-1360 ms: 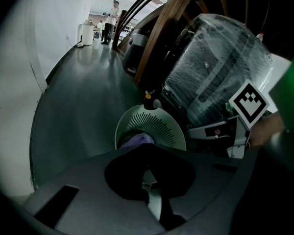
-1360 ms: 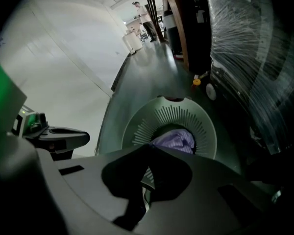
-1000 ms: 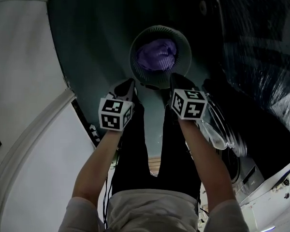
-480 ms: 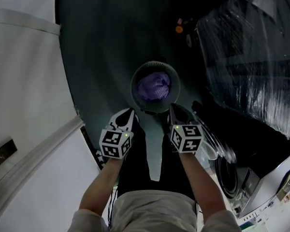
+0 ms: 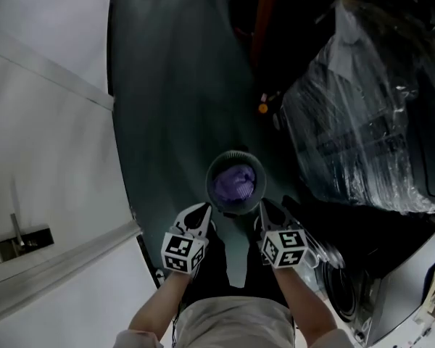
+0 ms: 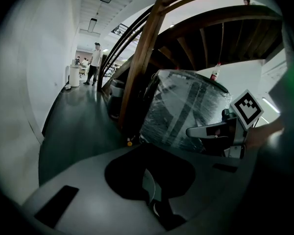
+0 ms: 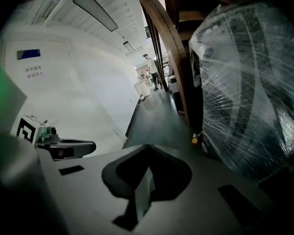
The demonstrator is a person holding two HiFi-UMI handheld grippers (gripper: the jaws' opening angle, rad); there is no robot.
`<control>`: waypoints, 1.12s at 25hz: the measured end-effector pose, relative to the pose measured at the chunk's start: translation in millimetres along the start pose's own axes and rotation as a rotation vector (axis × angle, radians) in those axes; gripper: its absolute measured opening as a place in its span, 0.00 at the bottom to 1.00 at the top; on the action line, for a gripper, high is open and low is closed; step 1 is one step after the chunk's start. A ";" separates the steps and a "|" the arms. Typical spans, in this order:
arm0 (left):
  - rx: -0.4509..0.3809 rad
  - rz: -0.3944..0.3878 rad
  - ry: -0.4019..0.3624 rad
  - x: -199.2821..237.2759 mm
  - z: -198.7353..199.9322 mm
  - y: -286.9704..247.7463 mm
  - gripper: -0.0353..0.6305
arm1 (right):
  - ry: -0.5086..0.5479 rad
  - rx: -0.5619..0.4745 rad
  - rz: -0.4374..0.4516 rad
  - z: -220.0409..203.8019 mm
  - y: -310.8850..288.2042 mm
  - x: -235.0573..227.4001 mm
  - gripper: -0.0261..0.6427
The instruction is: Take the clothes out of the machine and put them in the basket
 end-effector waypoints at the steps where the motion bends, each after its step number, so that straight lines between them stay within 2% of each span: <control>1: -0.015 -0.002 -0.006 -2.0 9.0 6.4 0.08 | 0.018 -0.012 0.006 7.1 5.2 7.6 0.05; 9: -0.182 0.009 -0.050 -17.1 80.5 65.3 0.08 | 0.027 -0.149 0.074 70.7 51.4 69.9 0.05; 17: -0.348 0.033 -0.099 -32.0 138.6 125.7 0.08 | 0.219 -0.254 0.066 126.0 101.0 110.0 0.05; 23: -0.429 0.028 -0.091 -35.1 173.4 163.3 0.08 | 0.257 -0.344 0.072 159.6 133.3 133.2 0.05; 28: -0.544 0.041 -0.148 -41.1 213.6 195.1 0.08 | 0.303 -0.413 0.081 191.7 153.5 148.2 0.05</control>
Point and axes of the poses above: the fingertips, and each gripper's own axes: y backward along the fingers, x to its left, z out of its top, the point moved 1 cm from there along y, backward along the fingers, and after that the axes turned 13 degrees about z, right-handed, at the moved point
